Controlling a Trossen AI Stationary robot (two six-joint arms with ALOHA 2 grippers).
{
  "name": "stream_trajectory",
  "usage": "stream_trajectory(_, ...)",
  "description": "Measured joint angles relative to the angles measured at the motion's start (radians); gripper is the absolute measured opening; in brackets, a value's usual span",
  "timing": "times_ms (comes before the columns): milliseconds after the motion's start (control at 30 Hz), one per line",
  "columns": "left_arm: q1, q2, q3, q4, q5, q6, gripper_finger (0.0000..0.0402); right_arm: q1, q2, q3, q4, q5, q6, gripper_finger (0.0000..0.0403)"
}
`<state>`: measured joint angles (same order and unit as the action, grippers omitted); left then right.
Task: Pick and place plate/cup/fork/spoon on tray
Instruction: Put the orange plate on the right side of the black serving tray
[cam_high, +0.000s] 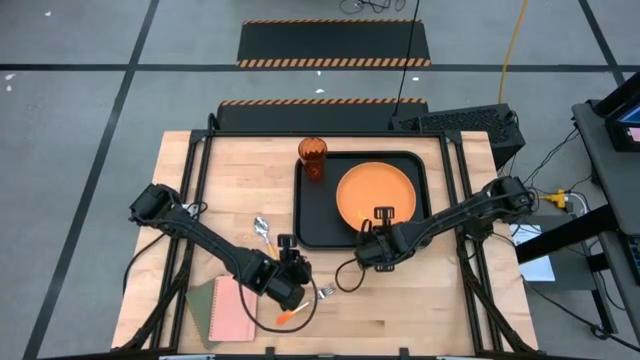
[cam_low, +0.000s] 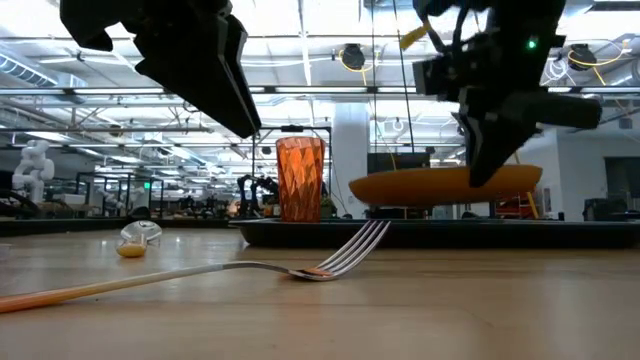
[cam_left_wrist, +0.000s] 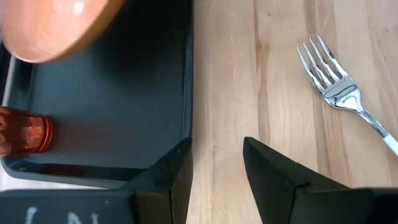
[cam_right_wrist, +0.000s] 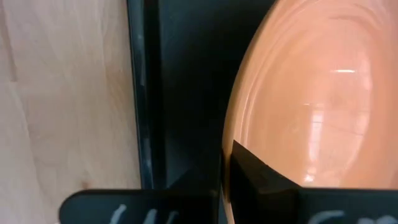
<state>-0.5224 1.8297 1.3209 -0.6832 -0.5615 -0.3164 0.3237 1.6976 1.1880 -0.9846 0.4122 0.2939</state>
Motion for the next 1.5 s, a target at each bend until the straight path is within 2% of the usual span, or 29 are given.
stream_trajectory(367, 0.001, 0.0, 0.0, 0.008, 0.0, 0.007, 0.0145, -0.002, 0.0, -0.099, 0.137, -0.024, 0.004, 0.0)
stream_trajectory(867, 0.003, 0.0, 0.0, 0.059, 0.003, 0.044, 0.0145, -0.022, 0.0, -0.162, 0.182, -0.016, 0.026, 0.0002)
stream_trajectory(1267, 0.003, 0.0, 0.0, 0.059, 0.011, 0.046, 0.0145, -0.043, 0.0, -0.169, 0.198, -0.01, 0.017, 0.0051)
stream_trajectory(1500, 0.003, 0.0, 0.0, 0.058, 0.011, 0.047, 0.0145, -0.043, 0.0, -0.169, 0.18, 0.034, 0.025, 0.0079)
